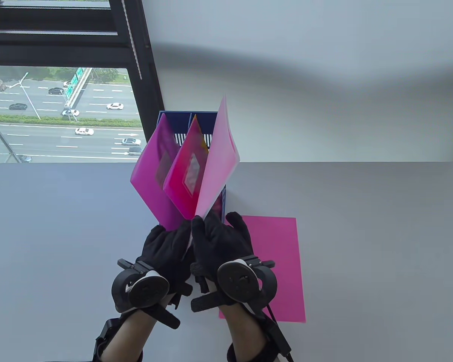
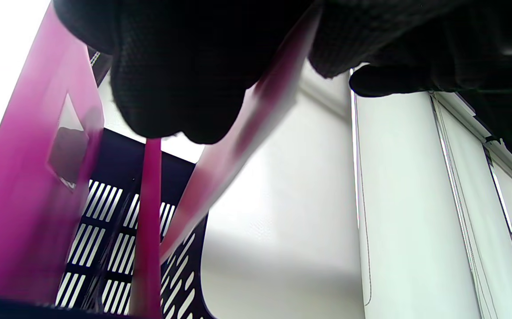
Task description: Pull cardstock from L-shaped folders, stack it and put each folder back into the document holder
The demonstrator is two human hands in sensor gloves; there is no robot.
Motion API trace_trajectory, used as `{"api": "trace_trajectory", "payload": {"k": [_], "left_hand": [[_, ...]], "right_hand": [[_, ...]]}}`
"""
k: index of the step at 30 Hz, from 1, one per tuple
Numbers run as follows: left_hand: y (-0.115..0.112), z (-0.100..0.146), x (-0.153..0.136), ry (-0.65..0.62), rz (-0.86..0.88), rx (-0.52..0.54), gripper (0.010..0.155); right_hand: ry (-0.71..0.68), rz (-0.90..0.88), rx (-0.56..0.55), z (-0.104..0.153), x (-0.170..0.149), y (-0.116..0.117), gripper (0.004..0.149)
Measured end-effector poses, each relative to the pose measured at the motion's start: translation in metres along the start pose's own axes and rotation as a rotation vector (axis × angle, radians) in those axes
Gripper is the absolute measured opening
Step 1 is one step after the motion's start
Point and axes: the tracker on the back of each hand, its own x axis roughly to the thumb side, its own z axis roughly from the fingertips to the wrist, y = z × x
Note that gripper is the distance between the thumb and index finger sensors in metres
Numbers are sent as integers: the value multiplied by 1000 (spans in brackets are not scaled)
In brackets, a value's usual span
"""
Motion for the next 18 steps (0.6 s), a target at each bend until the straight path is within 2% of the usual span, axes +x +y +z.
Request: {"api": "trace_trajectory", "payload": {"k": [6,13,18], "left_hand": [[7,2,-2,17,-21,105,52],[18,3,-15,57,25,160,50],[34,5,-41,149,247,197,50]], "right_hand": [[18,-60,28,2,-1,4,47],[15,-114,46,-2,-2,-5,44],[62,-177,-30,-13,-26,-28,43]]}}
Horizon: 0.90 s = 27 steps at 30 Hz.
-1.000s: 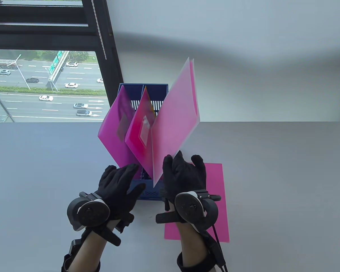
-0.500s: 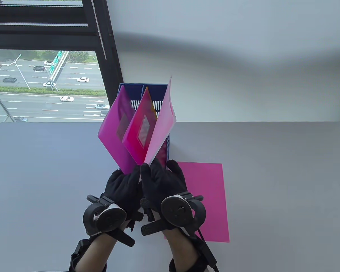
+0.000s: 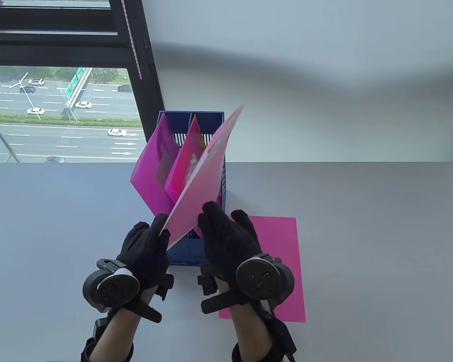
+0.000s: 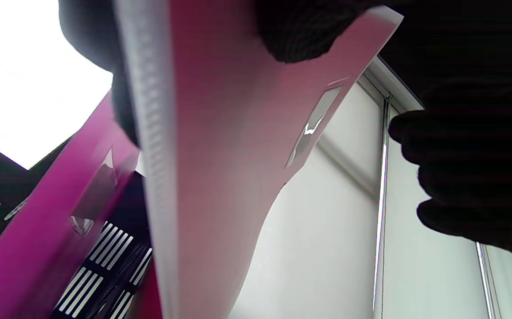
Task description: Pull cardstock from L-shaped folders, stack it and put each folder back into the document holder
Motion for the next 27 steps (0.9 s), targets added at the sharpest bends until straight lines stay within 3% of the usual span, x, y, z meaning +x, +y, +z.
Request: {"api": "trace_trajectory", "payload": {"k": [9,20,24,27], "left_hand": [[21,-7,-49,129,436,-62,49],[0,-8,-82,101,847,-284,48],[-9,-8,-81,92,876,-359,48],[-16,-8,-77,78,878,-421,48]], "right_hand": [[161,-147,-9,-17,-49,-33,46],[263,-386,131,-20,-76,-28,59],[257,-511,245,-23,-80,-22,65],[280,-609,325,-24,-85,-15,60]]}}
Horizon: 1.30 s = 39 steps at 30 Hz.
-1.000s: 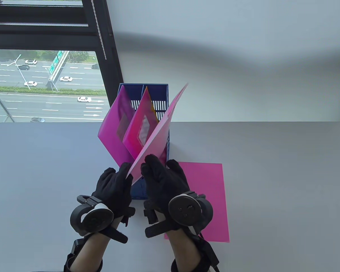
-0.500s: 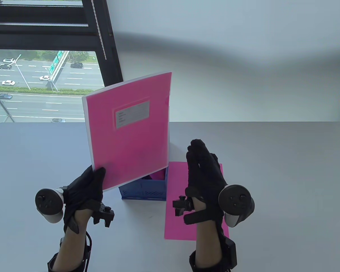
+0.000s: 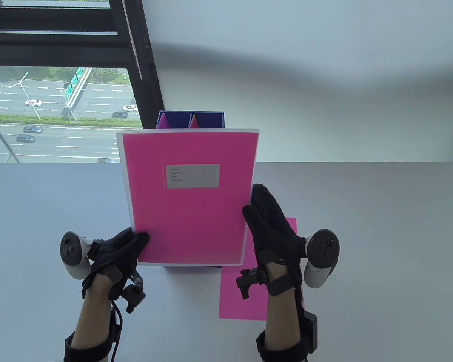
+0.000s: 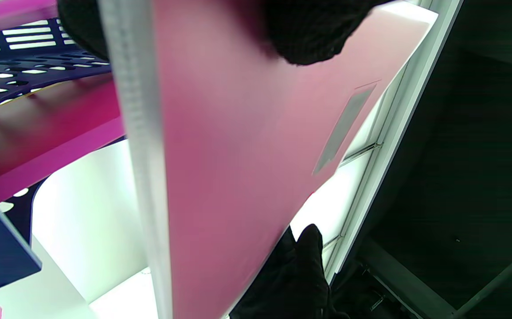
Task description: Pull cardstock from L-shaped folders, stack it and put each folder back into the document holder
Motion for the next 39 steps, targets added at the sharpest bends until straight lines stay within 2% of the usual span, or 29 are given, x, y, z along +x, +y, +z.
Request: {"api": "trace_trajectory", "payload": {"k": [2,5,9,14,17,23,25,28,30,35,39], "left_hand": [[-3,-1,-1,4,9,-27,48],[-4,-1,-3,20,16,-42,48],[1,1,-5,39,26,-53,48],[13,7,-5,40,112,0,58],[17,10,-3,27,135,58,62],[14,9,-7,34,174,84,66],[12,7,-9,34,199,40,62],[9,4,-14,15,244,-27,47],[9,4,-15,23,249,15,45],[11,4,-15,20,233,40,44],[14,6,-15,14,238,56,44]], "right_hand": [[6,-26,10,-2,-3,0,47],[-9,-2,-2,-2,-2,-3,42],[-27,39,-19,-2,1,-4,40],[-36,96,6,-2,3,-2,39],[-27,102,48,-4,1,4,39],[-16,109,142,-8,-2,14,39],[-10,120,160,-8,-3,16,39],[-2,141,179,-9,-5,18,39],[0,128,209,-10,-7,19,39],[24,82,269,-11,-8,19,43],[0,-23,222,-6,-5,10,53]]}}
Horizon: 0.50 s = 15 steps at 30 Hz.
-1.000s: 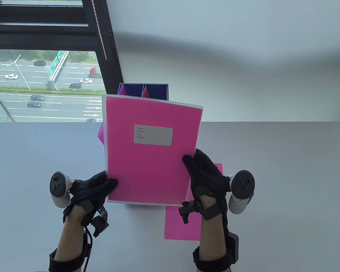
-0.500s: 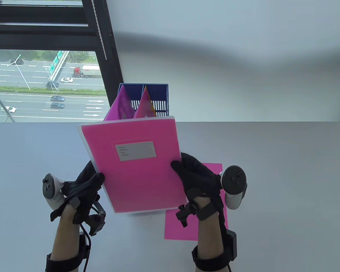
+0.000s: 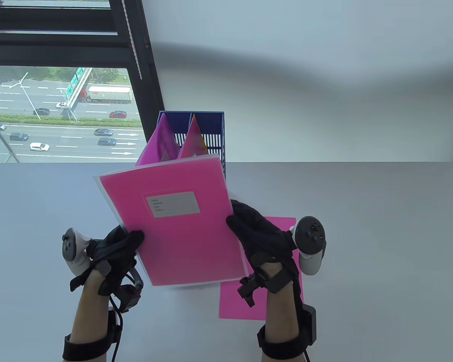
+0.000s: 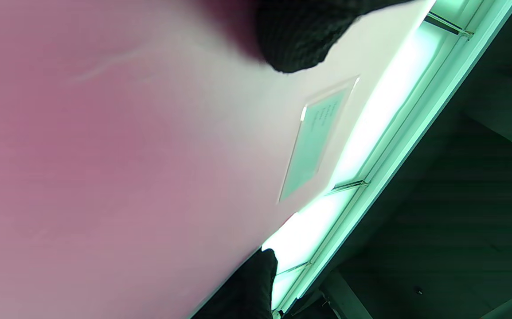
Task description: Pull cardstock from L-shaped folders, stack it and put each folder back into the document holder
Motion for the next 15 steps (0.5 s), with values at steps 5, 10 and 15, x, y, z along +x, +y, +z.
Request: {"api": "trace_trajectory", "payload": {"k": [5,10,15], "left_hand": [[3,2,2,-8,9,11,44],[4,2,2,-8,6,15,44],[4,2,1,-8,8,1,44]], "right_hand": [[-153,-177,27,9,12,-8,63],[-207,-185,70,11,22,-3,66],[-198,-161,92,9,22,4,67]]}}
